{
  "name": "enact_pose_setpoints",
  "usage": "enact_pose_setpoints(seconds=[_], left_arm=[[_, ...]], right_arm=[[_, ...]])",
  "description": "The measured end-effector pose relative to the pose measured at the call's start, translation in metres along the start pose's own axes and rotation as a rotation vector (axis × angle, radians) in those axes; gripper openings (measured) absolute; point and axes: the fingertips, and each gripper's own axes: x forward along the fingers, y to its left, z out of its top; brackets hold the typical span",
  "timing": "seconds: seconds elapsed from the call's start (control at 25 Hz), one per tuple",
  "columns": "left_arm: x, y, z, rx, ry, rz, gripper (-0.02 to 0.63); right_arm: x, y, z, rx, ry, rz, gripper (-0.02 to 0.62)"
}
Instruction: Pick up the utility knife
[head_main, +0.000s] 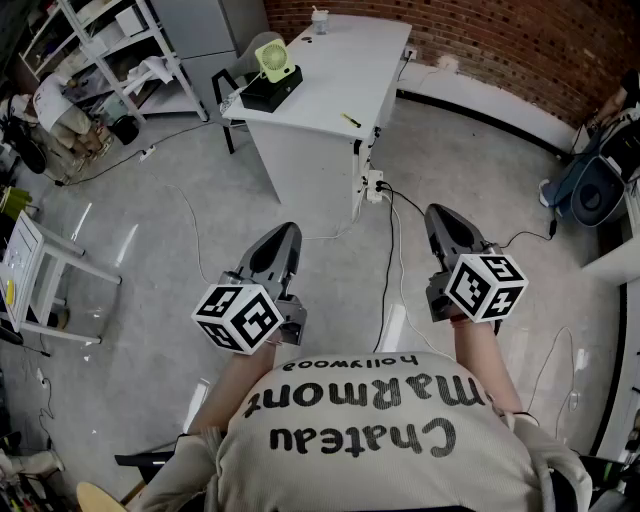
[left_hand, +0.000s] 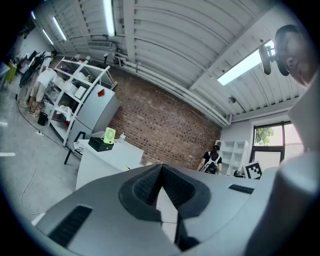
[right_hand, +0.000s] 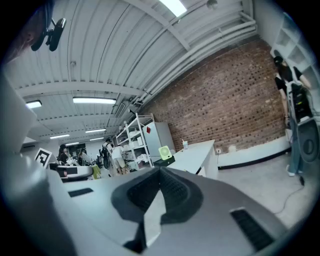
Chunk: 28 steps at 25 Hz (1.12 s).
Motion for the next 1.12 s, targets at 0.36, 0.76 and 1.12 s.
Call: enact_pose_setpoints(seconds=[0.36,0.76,1.12], left_arm=[[-0.008,0.008,-0.003,-0.001,-0.009,0.023,0.0],[0.001,0.025,-0.018,-0.054,0.015,0.03,0.0],[0.045,0.085,-0.019,-0.095,0.069,0.034,0.0]], right_arm=[[0.005,0.002,-0.01,0.008,0.016,0.009,0.003],[0.017,-0.014,-0.032,0.12,0.046,0.004,0.003],[0.082,-0.022,-0.045,0.128,0.097,-0.038,0.003]])
